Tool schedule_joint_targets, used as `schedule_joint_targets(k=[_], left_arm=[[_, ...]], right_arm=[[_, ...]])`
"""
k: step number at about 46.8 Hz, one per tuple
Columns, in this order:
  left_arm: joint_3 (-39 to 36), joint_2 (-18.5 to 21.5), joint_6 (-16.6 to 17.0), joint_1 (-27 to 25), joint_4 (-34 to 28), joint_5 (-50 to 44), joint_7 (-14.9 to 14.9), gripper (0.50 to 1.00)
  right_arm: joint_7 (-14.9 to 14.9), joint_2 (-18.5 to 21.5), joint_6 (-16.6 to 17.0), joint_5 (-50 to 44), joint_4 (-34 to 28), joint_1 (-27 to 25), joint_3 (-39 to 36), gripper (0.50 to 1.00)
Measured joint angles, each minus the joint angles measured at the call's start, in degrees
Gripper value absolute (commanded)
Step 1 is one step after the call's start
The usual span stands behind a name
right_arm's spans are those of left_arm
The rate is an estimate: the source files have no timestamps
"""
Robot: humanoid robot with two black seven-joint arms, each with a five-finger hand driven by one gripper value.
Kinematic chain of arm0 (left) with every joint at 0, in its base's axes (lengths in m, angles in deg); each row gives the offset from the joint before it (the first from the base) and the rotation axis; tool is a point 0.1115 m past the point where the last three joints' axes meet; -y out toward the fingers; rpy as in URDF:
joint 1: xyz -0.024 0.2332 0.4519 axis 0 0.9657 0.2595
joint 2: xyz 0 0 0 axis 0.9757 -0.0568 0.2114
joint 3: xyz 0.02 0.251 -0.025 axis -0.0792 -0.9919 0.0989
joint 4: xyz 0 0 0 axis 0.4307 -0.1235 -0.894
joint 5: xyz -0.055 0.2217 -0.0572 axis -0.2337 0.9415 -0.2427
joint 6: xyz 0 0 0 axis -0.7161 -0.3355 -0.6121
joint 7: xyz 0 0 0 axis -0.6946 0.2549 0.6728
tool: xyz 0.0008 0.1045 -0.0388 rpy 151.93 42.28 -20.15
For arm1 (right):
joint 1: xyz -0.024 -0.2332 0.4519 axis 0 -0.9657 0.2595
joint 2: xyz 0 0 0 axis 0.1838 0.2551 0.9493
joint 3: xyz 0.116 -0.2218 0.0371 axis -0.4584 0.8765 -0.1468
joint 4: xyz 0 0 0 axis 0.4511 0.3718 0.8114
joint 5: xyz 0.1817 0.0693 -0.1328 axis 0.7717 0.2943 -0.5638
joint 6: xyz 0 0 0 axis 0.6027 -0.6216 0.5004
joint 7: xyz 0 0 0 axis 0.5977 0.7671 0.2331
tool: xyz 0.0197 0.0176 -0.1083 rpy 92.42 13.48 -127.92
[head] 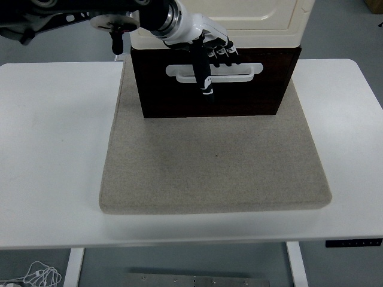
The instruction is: Open the drawer under the combination cabinet
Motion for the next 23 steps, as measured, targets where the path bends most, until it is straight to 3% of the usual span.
schedule_joint_targets(k=[23], left_arm=[[0.00,-0.26,1.36,1.36,0.06,-0.18,-1.37,1.000]], right_arm=[[0.00,0.00,0.00,0.00,0.00,0.00,0.00,0.926]])
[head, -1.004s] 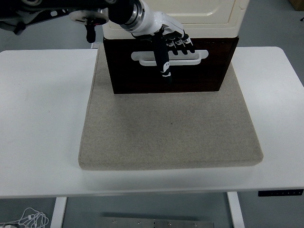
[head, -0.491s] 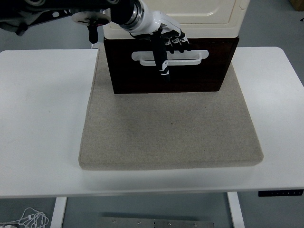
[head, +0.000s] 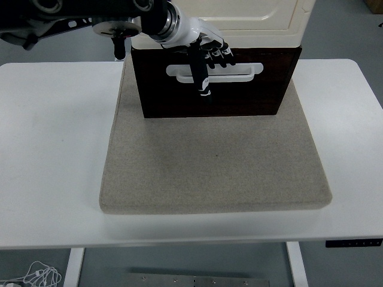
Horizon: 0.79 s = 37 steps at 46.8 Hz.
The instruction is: Open the drawer under the combination cabinet
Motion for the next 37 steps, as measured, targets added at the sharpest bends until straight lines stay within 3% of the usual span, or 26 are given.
schedule_joint_targets(k=[37], left_arm=[[0.10,-1.76,1.23,3.00,2.15,0.05,-0.05,1.000]], right_arm=[[0.00,0.00,0.00,0.00,0.00,0.00,0.00,0.926]])
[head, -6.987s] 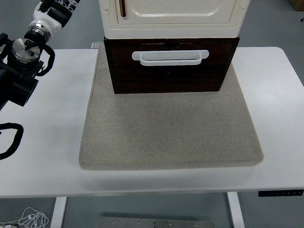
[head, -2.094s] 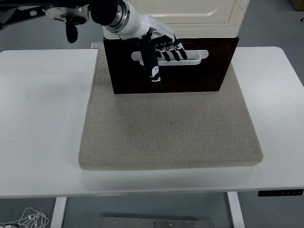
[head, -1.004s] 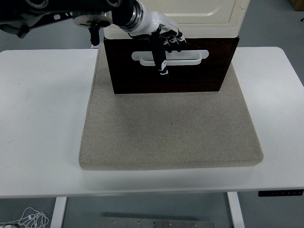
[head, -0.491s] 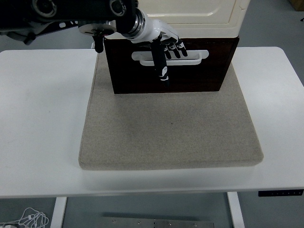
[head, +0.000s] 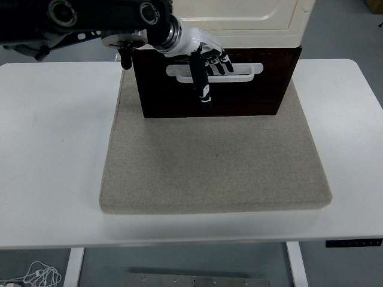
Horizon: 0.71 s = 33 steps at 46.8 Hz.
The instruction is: Open the drawer under the combination cabinet
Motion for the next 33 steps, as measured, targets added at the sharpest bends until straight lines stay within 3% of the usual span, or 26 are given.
schedule_joint_targets(k=[33], left_arm=[[-0.01,-0.69,-0.16,0.29,0.48,0.03,0.00,1.000]], right_arm=[[0.00,0.00,0.00,0.00,0.00,0.00,0.00,0.926]])
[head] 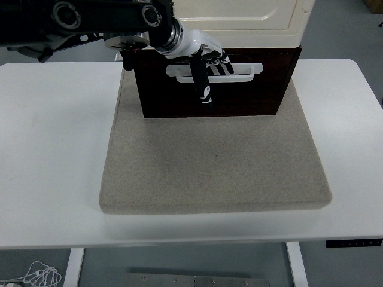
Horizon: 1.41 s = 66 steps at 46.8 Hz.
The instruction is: Open the drawer under the combination cabinet
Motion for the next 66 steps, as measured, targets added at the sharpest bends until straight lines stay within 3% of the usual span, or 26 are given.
schedule_joint_targets(k=[41,66], left_arm=[[0.22,-0.10,-1.02,1.00,-0.11,0.08,0.02,1.000],[0.97,0.49,-6.12,0.24,-0.27,0.09,0.27,1.000]], right_arm=[[0.00,0.00,0.00,0.00,0.00,0.00,0.00,0.926],[0.00,0.00,0.00,0.00,0.00,0.00,0.00,0.926]])
